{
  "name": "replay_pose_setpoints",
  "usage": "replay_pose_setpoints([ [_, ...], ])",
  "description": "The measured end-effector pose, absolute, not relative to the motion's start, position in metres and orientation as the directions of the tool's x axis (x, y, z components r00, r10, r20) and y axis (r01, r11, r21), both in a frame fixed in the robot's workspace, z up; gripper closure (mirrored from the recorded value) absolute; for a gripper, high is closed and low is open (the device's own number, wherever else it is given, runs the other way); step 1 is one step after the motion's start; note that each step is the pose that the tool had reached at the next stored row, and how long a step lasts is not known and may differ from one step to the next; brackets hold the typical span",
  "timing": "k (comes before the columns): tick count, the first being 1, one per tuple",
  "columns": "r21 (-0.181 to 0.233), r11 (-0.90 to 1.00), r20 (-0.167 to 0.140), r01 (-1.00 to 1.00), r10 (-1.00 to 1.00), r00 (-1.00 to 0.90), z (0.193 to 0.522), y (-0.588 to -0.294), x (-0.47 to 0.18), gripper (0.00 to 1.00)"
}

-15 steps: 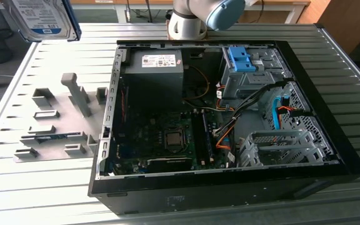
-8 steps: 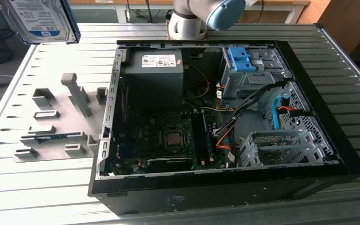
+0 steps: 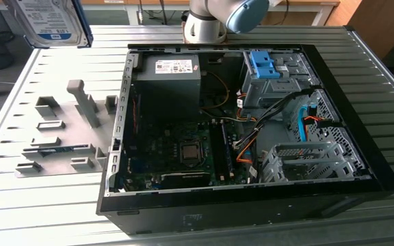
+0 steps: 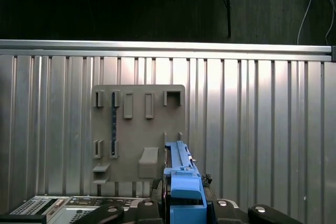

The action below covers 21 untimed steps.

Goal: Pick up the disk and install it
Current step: 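Pick up the disk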

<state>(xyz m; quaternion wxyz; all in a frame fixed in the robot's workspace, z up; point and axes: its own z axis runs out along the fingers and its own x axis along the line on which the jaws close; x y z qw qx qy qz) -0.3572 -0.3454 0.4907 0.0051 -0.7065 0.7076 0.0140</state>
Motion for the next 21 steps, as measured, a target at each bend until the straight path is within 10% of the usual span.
replay_pose_setpoints([
  [21,0.013,0.001,-0.027,-1.0,-1.0,-0.002,0.491,-0.345,-0.326,0.64],
])
